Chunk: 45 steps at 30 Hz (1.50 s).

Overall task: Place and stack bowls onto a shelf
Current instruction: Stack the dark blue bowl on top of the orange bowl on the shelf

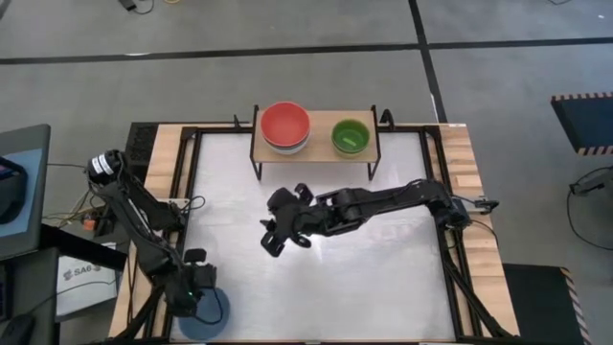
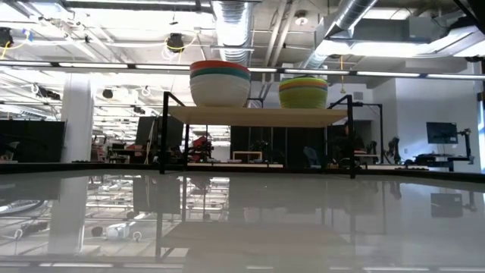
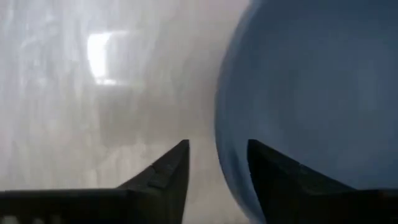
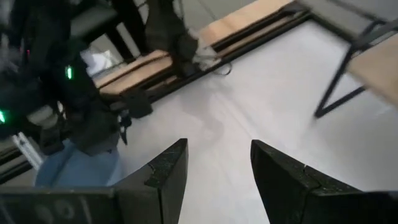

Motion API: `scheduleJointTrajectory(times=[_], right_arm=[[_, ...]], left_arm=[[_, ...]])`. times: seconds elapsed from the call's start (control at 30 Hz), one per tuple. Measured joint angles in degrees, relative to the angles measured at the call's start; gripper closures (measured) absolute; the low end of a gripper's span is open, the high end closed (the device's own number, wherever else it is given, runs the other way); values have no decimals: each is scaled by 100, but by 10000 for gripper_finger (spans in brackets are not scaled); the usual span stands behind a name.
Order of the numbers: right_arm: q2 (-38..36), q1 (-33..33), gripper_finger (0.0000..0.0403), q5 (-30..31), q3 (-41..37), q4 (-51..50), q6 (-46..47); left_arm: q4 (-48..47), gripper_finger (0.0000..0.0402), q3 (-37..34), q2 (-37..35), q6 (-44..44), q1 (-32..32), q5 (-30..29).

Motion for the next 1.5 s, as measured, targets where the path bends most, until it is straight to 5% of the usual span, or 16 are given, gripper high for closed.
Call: scheduleJointTrajectory(times=[0.23, 0.5, 0.73, 1.1, 1.5], right_arm=[[-692, 46, 203, 490, -1, -897, -11], [-1465, 193, 203, 813, 4, -2318, 46], [-1793, 246, 203, 1222, 2, -3241, 222], [-2040, 18, 203, 1490, -60, -3909, -448], [-2179, -129, 203, 1487, -86, -3891, -1482]], left_arm=[[-69, 388, 0, -57, -90, 434, -14], [-1297, 401, 710, -1103, 365, 1884, -1337], [-1509, 401, 2014, -1730, 1772, 4113, -2682], [-1222, 401, 4105, -772, 4243, 7801, -2273], [-1110, 401, 5668, 1061, 4430, 9258, -1423]])
